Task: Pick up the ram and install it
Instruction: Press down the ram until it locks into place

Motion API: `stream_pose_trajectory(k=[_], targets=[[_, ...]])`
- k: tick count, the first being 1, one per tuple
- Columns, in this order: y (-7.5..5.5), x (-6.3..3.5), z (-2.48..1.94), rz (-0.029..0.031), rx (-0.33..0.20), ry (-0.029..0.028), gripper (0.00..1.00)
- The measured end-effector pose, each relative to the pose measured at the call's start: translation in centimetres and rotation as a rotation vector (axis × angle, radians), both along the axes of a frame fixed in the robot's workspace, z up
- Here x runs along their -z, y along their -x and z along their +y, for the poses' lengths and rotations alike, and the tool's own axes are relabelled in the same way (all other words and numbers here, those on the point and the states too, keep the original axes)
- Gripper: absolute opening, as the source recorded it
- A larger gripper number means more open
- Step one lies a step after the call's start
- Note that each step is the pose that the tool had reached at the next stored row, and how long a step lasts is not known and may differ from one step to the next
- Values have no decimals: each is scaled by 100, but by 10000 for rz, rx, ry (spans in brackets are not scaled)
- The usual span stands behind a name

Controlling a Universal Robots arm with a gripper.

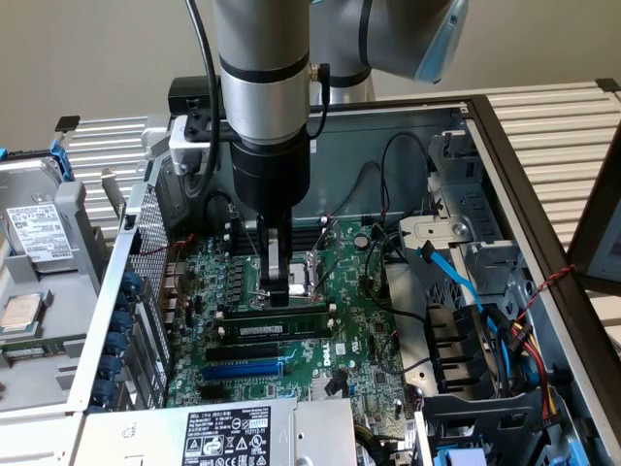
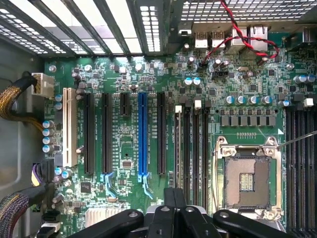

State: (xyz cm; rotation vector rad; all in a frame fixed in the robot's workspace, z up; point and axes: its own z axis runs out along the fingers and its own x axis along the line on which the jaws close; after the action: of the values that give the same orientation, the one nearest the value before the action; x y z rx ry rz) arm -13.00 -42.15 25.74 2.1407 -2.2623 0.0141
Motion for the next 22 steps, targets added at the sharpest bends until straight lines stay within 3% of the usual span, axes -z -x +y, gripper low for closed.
stream_pose_trajectory(k=[14, 22], targets=[[0, 0, -26, 33, 10, 1, 10], [0, 5, -26, 33, 1217, -22, 10]])
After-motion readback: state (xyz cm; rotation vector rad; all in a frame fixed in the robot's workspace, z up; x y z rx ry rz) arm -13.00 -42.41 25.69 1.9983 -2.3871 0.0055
